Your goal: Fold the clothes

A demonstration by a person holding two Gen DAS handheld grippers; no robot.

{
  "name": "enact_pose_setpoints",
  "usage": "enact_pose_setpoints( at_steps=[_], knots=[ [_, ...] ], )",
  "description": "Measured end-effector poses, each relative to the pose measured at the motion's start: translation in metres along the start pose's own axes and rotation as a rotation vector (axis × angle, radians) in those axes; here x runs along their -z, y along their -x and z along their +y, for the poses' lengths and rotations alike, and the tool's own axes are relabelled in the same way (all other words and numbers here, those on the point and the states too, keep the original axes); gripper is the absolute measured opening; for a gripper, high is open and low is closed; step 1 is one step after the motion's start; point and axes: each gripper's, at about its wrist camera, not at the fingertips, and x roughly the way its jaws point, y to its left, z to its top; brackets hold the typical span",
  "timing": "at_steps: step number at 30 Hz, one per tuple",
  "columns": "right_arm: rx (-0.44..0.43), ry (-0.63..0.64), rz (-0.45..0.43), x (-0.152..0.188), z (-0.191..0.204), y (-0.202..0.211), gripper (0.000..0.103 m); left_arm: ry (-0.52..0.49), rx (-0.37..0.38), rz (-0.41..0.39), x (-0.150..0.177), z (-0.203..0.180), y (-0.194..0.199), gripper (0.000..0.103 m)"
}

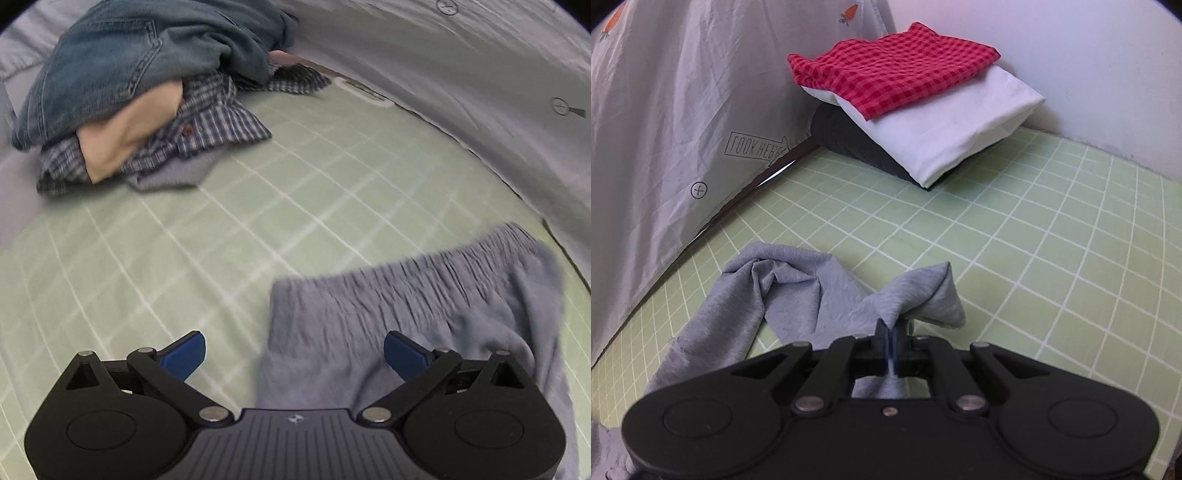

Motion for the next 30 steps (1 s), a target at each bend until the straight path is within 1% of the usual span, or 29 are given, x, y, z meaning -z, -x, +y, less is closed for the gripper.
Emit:
enact_pose_setpoints(
  at_steps=[2,5,8,10,11,12,13,15,16,17,18,19,21,23,26,29,30],
  knots=[
    [0.002,0.011,-0.005,-0.003,0.003,0.001,0.002,0.006,-0.004,0.045,-0.005,0.004,-0.006,0.101],
    [0.005,0.028,-0.009,-0.005,0.007,0.003,0.002,0.031,0.011,0.085,-0.003,0.01,-0.011,0.101],
    [0.012,0.042,-0.008,-0.005,0.011,0.004,0.002,0.0,0.018,0.071,0.005,0.009,-0.012,0.099],
    [0.017,0.056,-0.006,-0.005,0.014,0.003,0.002,-0.035,0.03,0.035,0.009,0.006,-0.008,0.092],
    [0.022,0.069,-0.006,-0.005,0.017,0.003,0.002,-0.051,0.031,0.018,0.011,0.005,-0.006,0.083],
    [0.028,0.088,-0.011,-0.005,0.02,0.004,0.002,-0.062,0.031,0.003,0.012,0.003,-0.004,0.07],
    [0.034,0.108,-0.016,-0.005,0.023,0.004,0.002,-0.068,0.036,-0.007,0.012,0.001,-0.002,0.064],
    [0.039,0.146,-0.029,-0.005,0.029,0.006,0.002,-0.075,0.053,-0.024,0.011,-0.001,0.0,0.04],
    [0.037,0.157,-0.039,-0.005,0.032,0.008,0.002,-0.079,0.051,-0.034,0.01,-0.002,0.001,0.037],
    [0.035,0.168,-0.049,-0.006,0.034,0.01,0.002,-0.082,0.038,-0.05,0.01,-0.004,0.002,0.03],
    [0.032,0.174,-0.06,-0.006,0.036,0.012,0.002,-0.086,0.027,-0.066,0.009,-0.004,0.005,0.021],
    [0.029,0.18,-0.071,-0.007,0.037,0.015,0.002,-0.085,0.017,-0.078,0.008,-0.003,0.006,0.017],
    [0.023,0.187,-0.097,-0.009,0.038,0.022,0.002,-0.076,0.007,-0.095,0.006,0.004,0.009,0.016],
    [0.022,0.192,-0.119,-0.01,0.039,0.029,0.002,-0.057,0.01,-0.103,0.004,0.016,0.013,0.015],
    [0.021,0.198,-0.153,-0.009,0.038,0.042,0.002,-0.054,-0.006,-0.121,0.004,0.035,0.021,0.014],
    [0.014,0.197,-0.176,-0.005,0.034,0.054,0.002,-0.04,-0.027,-0.14,0.008,0.06,0.032,0.014],
    [0.014,0.196,-0.181,-0.004,0.032,0.058,0.002,-0.033,-0.045,-0.149,0.009,0.069,0.035,0.014]
  ],
)
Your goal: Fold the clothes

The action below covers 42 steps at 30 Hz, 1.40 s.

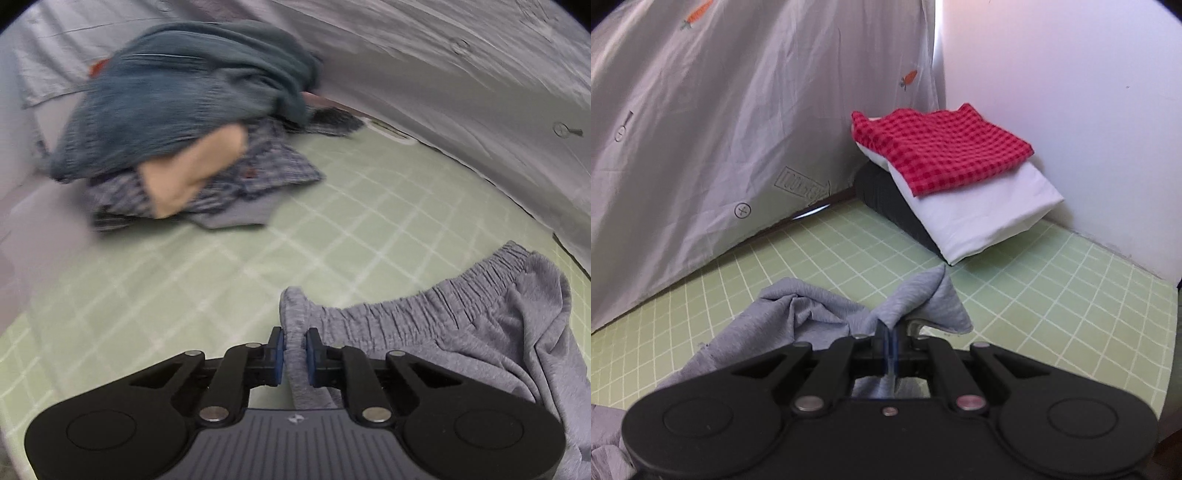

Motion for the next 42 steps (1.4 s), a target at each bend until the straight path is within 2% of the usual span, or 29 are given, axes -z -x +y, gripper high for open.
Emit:
enact_pose_setpoints(
  at_steps=[1,2,5,8,11,13,15,16,18,20,24,27,32,38,40,42],
  knots=[
    [0.0,-0.001,-0.005,0.001,-0.002,0.004,0.002,0.008,-0.027,-0.01,0.001,0.011,0.003,0.012],
    [0.001,-0.003,-0.01,0.002,-0.004,0.008,0.002,0.015,-0.054,-0.019,0.002,0.021,0.005,0.0],
    [0.014,-0.009,-0.037,0.004,-0.01,0.02,0.002,0.054,-0.144,-0.039,0.005,0.06,0.013,0.0],
    [0.034,0.003,-0.069,0.002,-0.015,0.03,0.002,0.118,-0.118,-0.018,0.008,0.098,0.018,0.001],
    [0.06,0.018,-0.097,0.0,-0.022,0.037,0.002,0.085,-0.076,-0.009,0.015,0.109,0.027,0.002],
    [0.085,0.02,-0.112,-0.001,-0.028,0.04,0.002,0.076,-0.006,0.009,0.021,0.105,0.031,0.01],
    [0.101,0.005,-0.119,-0.003,-0.036,0.041,0.002,0.077,0.057,0.033,0.027,0.098,0.03,0.026],
    [0.105,-0.008,-0.12,-0.005,-0.041,0.041,0.002,0.078,0.086,0.046,0.03,0.095,0.029,0.029],
    [0.11,-0.025,-0.122,-0.007,-0.048,0.041,0.002,0.074,0.129,0.081,0.034,0.084,0.024,0.043],
    [0.112,-0.034,-0.123,-0.008,-0.053,0.042,0.002,0.072,0.155,0.112,0.036,0.072,0.016,0.049],
    [0.116,-0.053,-0.124,-0.008,-0.063,0.044,0.002,0.111,0.181,0.156,0.034,0.055,0.0,0.052],
    [0.124,-0.053,-0.117,-0.006,-0.067,0.046,0.002,0.078,0.148,0.149,0.028,0.04,-0.008,0.053],
    [0.083,-0.062,-0.028,0.004,-0.073,0.035,0.002,0.048,0.124,0.141,0.022,0.027,-0.013,0.052],
    [-0.068,-0.145,0.175,0.035,-0.068,-0.009,0.002,-0.035,0.115,0.122,0.026,0.014,-0.012,0.051],
    [-0.087,-0.169,0.242,0.047,-0.064,-0.026,0.002,-0.062,0.107,0.114,0.029,0.009,-0.011,0.048],
    [-0.093,-0.139,0.303,0.057,-0.055,-0.045,0.002,-0.066,0.096,0.114,0.029,0.006,-0.011,0.042]
  ],
)
